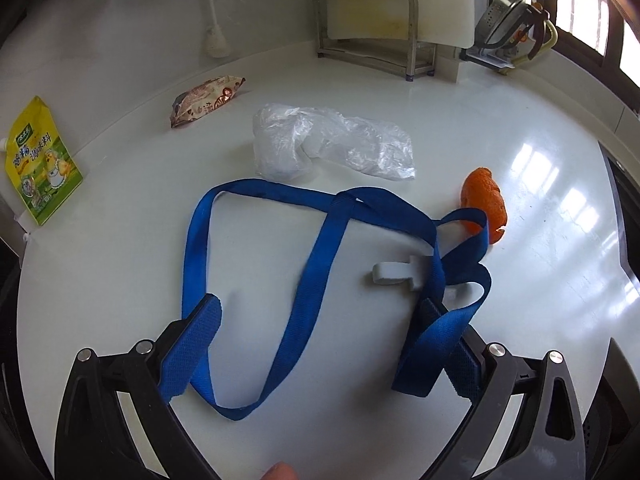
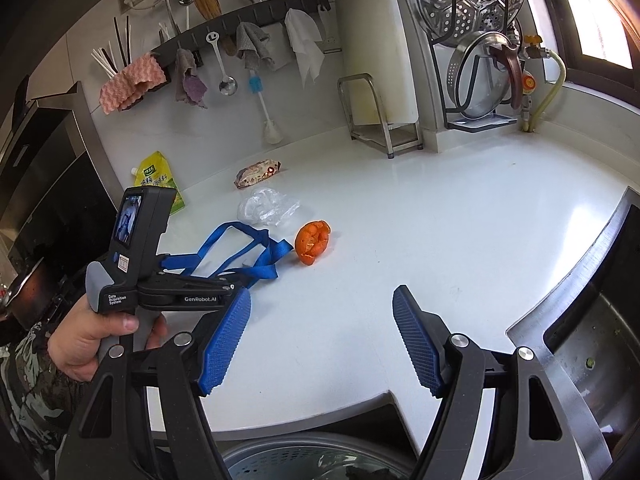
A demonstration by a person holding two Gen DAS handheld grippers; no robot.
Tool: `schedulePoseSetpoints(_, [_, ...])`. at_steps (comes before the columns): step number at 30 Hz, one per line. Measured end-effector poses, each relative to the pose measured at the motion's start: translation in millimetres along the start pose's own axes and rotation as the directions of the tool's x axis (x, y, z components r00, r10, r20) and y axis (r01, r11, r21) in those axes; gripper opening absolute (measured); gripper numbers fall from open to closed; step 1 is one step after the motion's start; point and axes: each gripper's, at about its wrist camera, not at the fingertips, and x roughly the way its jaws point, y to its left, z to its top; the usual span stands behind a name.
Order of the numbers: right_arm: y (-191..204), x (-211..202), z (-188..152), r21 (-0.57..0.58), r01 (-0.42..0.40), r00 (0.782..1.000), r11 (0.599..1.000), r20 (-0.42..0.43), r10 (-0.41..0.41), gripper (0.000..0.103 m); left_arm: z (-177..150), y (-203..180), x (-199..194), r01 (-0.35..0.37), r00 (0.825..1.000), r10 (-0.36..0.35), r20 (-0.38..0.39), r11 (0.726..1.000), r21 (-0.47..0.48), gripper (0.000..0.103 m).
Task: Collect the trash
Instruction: 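Grasp the blue strap with the left tool while the right tool grasps the orange peel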
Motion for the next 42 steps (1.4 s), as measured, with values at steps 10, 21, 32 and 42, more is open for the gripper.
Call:
schedulePoseSetpoints(10, [17, 27, 23, -0.030, -0.034, 0.999, 0.999, -0.007, 0.034, 0.070, 4, 31, 9, 0.024, 0.999, -0.027, -0.025, 0.996, -0.089, 0.097])
schedulePoseSetpoints(21, [16, 29, 17, -0.027, -0.025, 1.000, 0.999, -0.018, 0.024, 0.070, 11, 11, 6, 0.213, 0.977, -0.215, -0.008, 0.973, -0.093, 0.097])
schedulePoseSetpoints(32, [3, 30, 18, -0.016, -0.009, 1.000, 1.000, -0.020, 0.009, 0.070, 16, -18, 8, 0.243, 0.970, -0.243, -0.024, 0.970, -0.005, 0.097])
schedulePoseSetpoints(42, [-5, 36, 16, 0.004, -0.019, 1.000, 1.000, -0.020, 0.019, 0.070, 16, -45, 12, 0.223, 0.975, -0.221, -0.025, 0.963, 0.150, 0.092])
